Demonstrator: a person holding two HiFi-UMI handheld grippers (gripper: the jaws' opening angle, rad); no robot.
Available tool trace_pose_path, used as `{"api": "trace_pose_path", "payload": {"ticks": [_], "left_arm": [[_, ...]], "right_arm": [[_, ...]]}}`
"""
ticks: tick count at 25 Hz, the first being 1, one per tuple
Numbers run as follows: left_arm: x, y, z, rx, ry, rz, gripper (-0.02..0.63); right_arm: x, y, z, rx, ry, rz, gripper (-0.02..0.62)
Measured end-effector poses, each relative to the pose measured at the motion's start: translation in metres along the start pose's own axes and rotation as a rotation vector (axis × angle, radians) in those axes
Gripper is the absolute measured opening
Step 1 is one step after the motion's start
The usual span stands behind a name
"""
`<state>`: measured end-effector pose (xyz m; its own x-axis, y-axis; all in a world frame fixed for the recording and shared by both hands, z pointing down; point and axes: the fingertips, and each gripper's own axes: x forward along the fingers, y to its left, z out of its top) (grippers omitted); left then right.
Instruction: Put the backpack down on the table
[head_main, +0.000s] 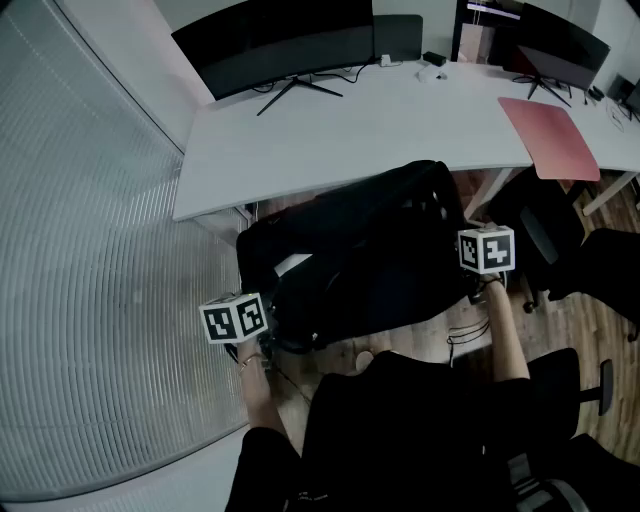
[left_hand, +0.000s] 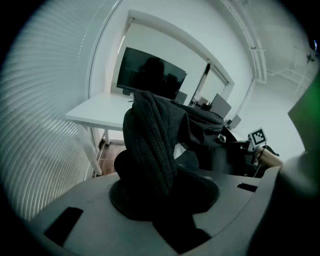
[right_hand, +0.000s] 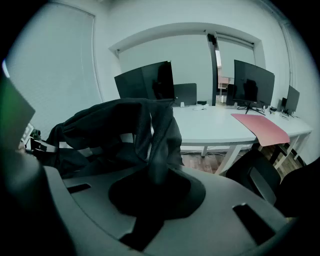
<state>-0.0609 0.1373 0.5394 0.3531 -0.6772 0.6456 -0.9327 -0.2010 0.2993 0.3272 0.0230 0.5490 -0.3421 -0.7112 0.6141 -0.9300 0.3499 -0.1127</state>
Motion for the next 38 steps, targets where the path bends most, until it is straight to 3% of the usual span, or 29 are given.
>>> {"api": "trace_pose_path", "payload": {"ticks": [25,38], "left_arm": [[-0.013,-0.002,0.005,0.014,0.003,-0.032,0.124],[-0.015,0.026,0.077,0.013,-0.014,-0.078,0.124]], "right_arm": [[-0.011,0.004,0.006,0.043,-0.013,0.018,0.040],[0.000,0.022,0.084,0.044,-0.063,0.016,0.040]]}}
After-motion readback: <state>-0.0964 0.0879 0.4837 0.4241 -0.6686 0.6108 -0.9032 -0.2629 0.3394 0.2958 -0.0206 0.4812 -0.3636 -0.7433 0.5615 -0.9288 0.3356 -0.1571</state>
